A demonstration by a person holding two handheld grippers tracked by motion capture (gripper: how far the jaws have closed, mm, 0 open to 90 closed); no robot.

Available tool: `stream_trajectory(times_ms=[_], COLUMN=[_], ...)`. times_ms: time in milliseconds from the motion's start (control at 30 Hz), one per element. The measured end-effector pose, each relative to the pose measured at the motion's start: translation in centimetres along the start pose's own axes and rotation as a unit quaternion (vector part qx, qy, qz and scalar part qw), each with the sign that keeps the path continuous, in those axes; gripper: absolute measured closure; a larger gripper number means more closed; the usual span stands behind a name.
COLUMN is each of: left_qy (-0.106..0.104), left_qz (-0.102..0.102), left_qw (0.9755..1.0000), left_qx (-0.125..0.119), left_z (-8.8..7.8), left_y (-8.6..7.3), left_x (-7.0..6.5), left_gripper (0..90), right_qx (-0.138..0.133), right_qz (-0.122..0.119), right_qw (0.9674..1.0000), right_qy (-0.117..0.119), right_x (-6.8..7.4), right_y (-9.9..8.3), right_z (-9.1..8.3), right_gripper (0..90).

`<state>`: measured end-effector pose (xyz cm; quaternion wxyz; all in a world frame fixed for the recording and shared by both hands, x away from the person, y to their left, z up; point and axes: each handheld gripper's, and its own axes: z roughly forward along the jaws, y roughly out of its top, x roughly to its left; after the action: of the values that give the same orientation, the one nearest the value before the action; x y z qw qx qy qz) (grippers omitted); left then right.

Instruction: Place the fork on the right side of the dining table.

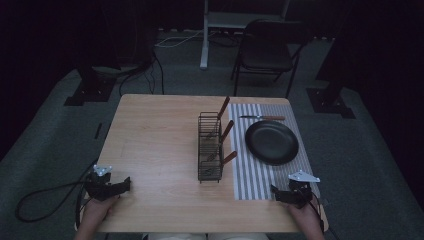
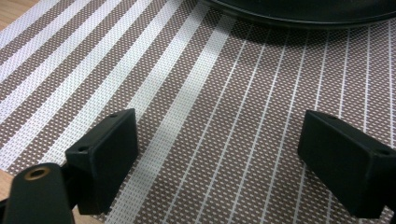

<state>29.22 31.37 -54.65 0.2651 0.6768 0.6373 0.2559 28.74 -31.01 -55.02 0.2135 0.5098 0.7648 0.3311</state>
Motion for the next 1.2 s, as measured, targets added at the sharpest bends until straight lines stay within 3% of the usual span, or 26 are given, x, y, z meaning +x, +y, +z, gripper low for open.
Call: stream_trajectory(times_ms=[600, 967, 1200], left_qy=[-0.002, -0.002, -0.002], left_qz=[0.003, 0.004, 0.004], left_qw=[1.0000, 1.0000, 1.0000], left_qx=[0.001, 0.001, 0.001], left_z=[0.0, 0.0, 0.0], left_y=[0.0, 0.0, 0.0], left_x=[0.1, 0.1, 0.1], left_gripper=[0.2, 0.2, 0.2], right_qx=[0.010, 0.058, 0.064], right_qz=[0.000, -0.009, -0.008], right_qw=[1.0000, 0.9983, 0.9979], right_qy=[0.000, 0.007, 0.009], right_x=[0.0, 0.0, 0.2], right_y=[0.2, 1.2, 1.4], right_z=[0.0, -0.1, -0.2], right_gripper=[12.1, 12.1, 13.0])
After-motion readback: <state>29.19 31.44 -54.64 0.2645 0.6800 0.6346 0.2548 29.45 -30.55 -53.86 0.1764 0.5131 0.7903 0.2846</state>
